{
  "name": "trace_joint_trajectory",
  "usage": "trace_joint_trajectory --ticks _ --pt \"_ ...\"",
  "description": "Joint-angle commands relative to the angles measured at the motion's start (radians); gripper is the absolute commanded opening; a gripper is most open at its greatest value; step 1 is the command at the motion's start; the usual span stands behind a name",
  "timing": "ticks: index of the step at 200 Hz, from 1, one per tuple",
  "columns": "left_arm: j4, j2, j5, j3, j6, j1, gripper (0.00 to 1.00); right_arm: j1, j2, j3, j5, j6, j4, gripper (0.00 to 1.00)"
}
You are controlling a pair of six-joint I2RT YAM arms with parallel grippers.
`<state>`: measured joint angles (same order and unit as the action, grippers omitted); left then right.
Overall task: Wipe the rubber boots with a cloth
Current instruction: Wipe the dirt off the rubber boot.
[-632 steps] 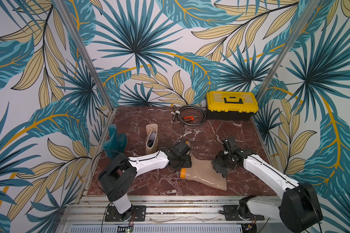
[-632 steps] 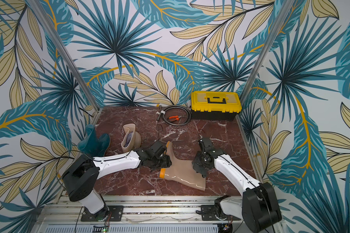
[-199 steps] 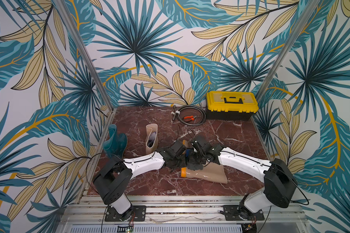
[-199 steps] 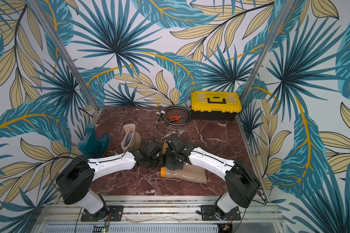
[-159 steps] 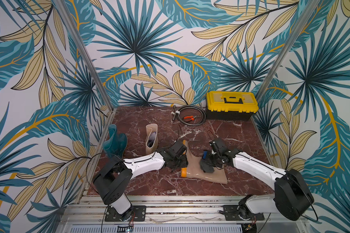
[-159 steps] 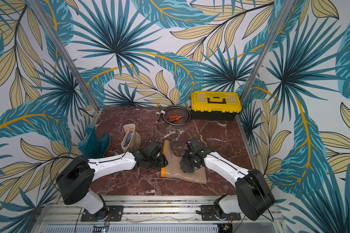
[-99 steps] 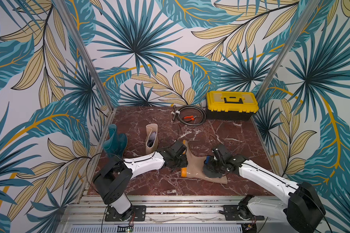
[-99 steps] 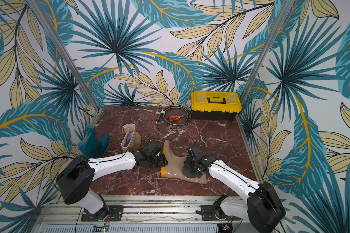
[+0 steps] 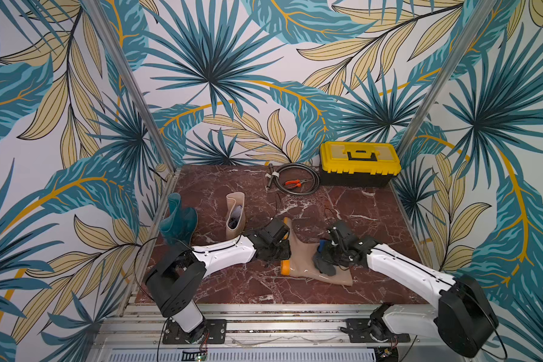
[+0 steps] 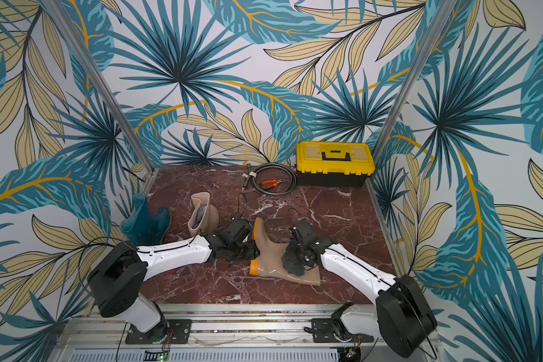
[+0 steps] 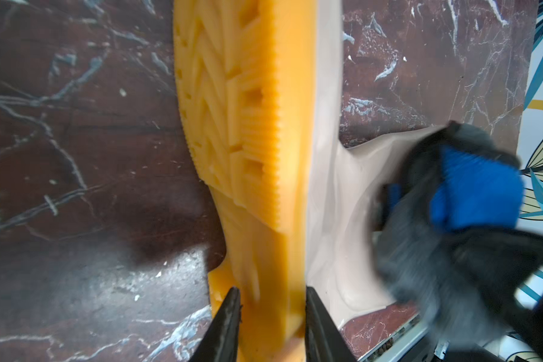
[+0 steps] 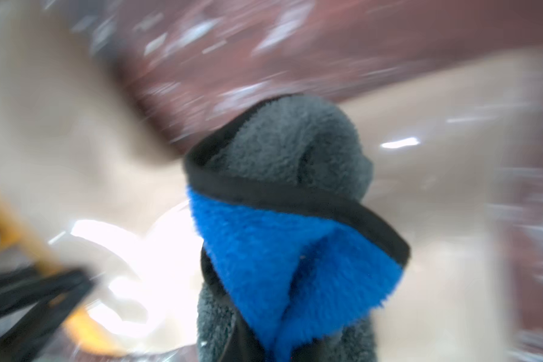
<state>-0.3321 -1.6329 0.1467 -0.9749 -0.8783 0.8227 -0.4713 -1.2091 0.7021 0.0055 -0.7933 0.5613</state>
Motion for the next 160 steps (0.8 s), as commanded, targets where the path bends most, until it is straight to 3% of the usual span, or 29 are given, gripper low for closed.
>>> trace_joint_trajectory --ticks 1,19,53,73,95,109,134,147,160 --pt "0.023 -0.012 0.037 0.004 -0.005 0.004 0.33 0.028 0.117 -0.035 -0.026 0.054 0.066 0.0" --pt "0.035 -0.016 0.039 0.01 -0.009 0.004 0.33 -0.033 0.099 -0.011 -0.118 0.0 -0.047 0.0" --pt "0.034 -0.012 0.045 0.009 -0.013 0.004 0.33 -0.369 -0.124 0.158 -0.016 -0.057 -0.108 0.0" --pt "0.034 -0.002 0.045 0.017 -0.014 0.004 0.32 -0.422 -0.229 0.178 -0.004 -0.089 -0.096 0.0" --pt "0.035 -0.004 0.054 0.02 -0.014 0.004 0.32 -0.389 -0.189 0.109 0.07 -0.095 0.004 0.0" --pt "0.035 -0.004 0.052 0.026 -0.017 0.004 0.32 -0.279 -0.085 0.037 0.098 -0.076 0.088 0.0" --pt "0.047 0.0 0.043 0.036 -0.02 0.003 0.32 -0.023 0.173 -0.141 0.015 -0.014 0.075 0.0" --pt "0.05 -0.004 0.046 0.034 -0.02 0.003 0.32 0.007 0.25 -0.157 0.006 -0.012 0.064 0.0" --pt "0.051 -0.007 0.051 0.031 -0.021 0.004 0.32 0.004 0.234 -0.147 -0.06 -0.027 0.018 0.0"
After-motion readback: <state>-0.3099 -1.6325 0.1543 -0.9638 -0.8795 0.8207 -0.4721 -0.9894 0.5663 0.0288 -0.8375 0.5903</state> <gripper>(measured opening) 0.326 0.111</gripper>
